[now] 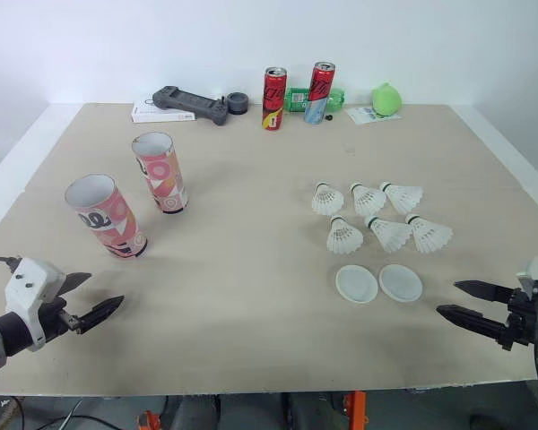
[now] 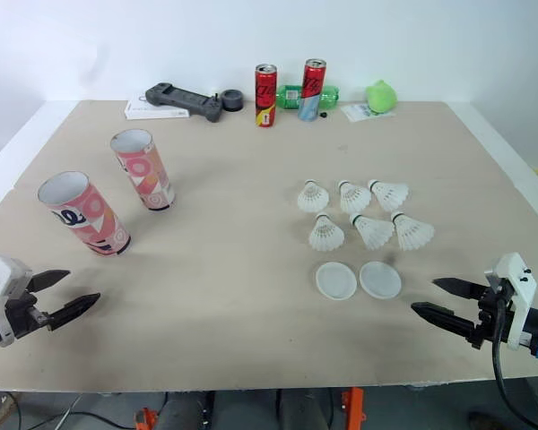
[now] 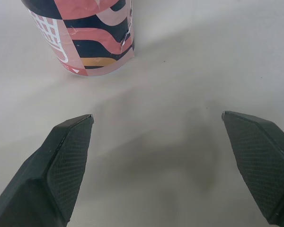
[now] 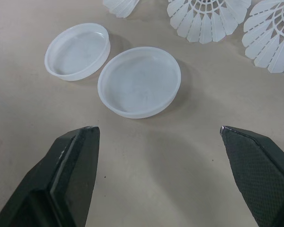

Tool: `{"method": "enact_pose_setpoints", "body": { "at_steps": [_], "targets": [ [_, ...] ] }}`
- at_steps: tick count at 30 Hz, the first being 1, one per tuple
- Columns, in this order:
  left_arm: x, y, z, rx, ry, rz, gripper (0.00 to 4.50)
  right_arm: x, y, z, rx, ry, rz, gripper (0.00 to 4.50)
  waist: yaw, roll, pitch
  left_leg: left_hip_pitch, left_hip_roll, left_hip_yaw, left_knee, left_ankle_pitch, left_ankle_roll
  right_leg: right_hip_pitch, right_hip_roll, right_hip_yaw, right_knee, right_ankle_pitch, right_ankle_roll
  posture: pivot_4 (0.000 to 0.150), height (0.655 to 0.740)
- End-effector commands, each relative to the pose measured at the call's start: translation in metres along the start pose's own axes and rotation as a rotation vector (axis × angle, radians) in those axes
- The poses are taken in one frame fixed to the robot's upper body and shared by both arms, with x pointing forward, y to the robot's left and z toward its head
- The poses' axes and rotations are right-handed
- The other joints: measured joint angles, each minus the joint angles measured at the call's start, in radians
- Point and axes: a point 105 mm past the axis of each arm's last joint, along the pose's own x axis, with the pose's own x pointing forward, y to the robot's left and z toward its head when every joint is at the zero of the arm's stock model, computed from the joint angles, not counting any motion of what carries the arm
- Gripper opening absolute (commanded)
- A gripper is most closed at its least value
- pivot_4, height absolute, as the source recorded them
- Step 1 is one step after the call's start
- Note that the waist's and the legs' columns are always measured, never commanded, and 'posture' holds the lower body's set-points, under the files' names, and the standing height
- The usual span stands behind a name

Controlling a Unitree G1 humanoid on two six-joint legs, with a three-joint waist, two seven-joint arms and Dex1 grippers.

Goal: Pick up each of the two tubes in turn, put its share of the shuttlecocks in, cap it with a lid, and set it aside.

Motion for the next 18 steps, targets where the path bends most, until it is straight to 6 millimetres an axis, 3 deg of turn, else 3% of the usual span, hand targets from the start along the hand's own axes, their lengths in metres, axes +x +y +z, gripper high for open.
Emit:
{"method": "enact_pose_setpoints", "body": {
  "at_steps": [1,18],
  "targets": [
    [-0.0052,0.0033,0.0121,0.026,-0.032,0.024,4.50,0.0010,-0.0002,0.0032,-0.013,-0.011,0.011,4.38,0.000,0.000,0.000,0.000,0.000,0.000,0.000,0.000,0.000,0.000,0.000,0.000,0.000,0.000,0.000,0.150,0.7400],
    [-0.0065,0.0028,0.0161,0.006,-0.023,0.032,4.50,0.0062,0.0014,0.0076,-0.016,-0.023,0.029,4.38,0.000,0.000,0.000,0.002,0.000,0.000,0.001,0.000,0.000,0.002,0.001,0.000,0.001,0.000,0.000,0.150,0.7400]
  ]
}}
